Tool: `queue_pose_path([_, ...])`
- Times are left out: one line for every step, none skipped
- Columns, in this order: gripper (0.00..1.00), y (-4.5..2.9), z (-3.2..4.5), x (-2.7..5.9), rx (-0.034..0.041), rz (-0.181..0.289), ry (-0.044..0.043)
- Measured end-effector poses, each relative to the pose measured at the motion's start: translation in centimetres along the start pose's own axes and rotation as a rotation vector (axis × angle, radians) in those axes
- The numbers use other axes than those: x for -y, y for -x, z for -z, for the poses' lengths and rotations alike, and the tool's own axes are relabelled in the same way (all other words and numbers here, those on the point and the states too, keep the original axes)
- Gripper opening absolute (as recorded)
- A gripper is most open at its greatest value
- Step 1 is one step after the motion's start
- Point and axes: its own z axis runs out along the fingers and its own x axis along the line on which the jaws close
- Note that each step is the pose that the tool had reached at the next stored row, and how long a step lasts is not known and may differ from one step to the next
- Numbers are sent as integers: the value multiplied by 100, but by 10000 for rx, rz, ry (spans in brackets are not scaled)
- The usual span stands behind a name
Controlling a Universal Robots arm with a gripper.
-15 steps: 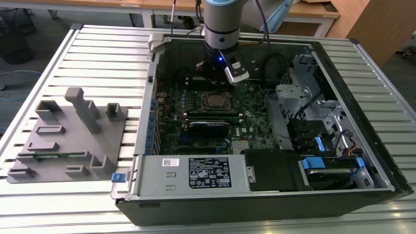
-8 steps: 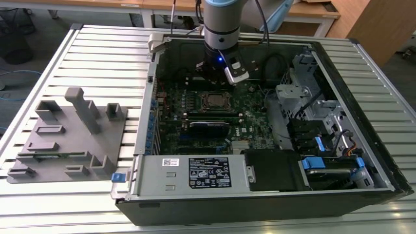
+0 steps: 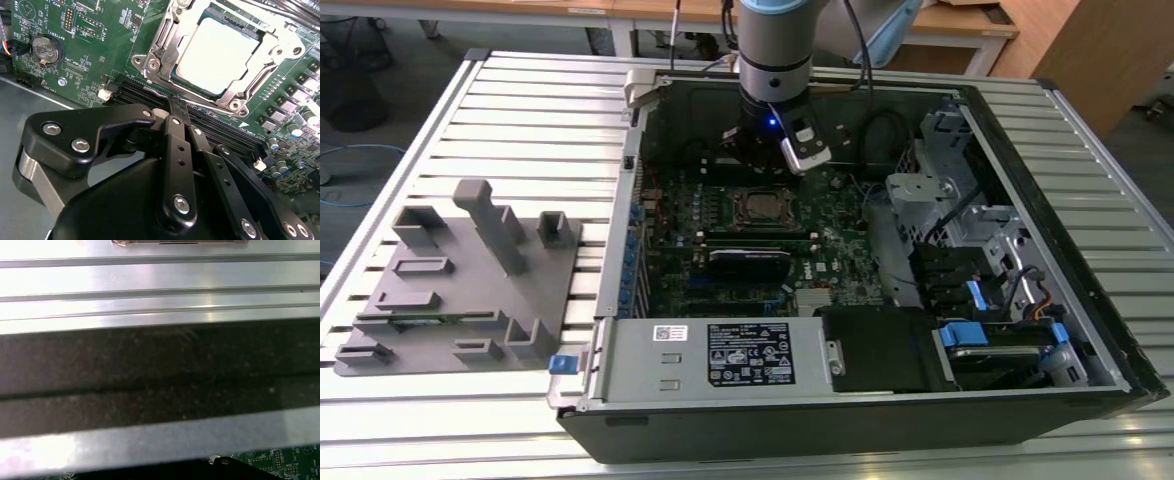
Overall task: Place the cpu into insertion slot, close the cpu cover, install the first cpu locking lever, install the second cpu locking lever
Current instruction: 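Install the first cpu locking lever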
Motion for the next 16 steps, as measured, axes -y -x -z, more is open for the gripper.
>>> queue_pose_path([10,0,0,0,0,0,0])
queue_pose_path([10,-2,0,0,1,-1,1])
queue_pose_path([10,-5,-1,0,2,-2,1])
queue_pose_path([10,-7,-1,0,1,-2,1])
queue_pose_path([10,-9,-1,0,1,-2,1])
queue_pose_path([10,-9,-1,0,1,-2,1])
queue_pose_path([10,-10,-1,0,1,-1,0])
queue_pose_path([10,-10,-2,-1,2,-2,1])
queue_pose_path([10,-10,-2,-3,1,-3,1])
queue_pose_path([10,-10,-3,-4,1,-3,0])
queue_pose_path([10,-11,-4,-6,1,-3,0])
queue_pose_path([10,-11,-4,-9,1,-3,-1])
queue_pose_path([10,-11,-5,-11,1,-3,-1])
queue_pose_path([10,-11,-6,-13,2,-3,1])
queue_pose_path([10,-12,-6,-15,2,-3,0])
queue_pose_path([10,-12,-7,-16,1,-2,1])
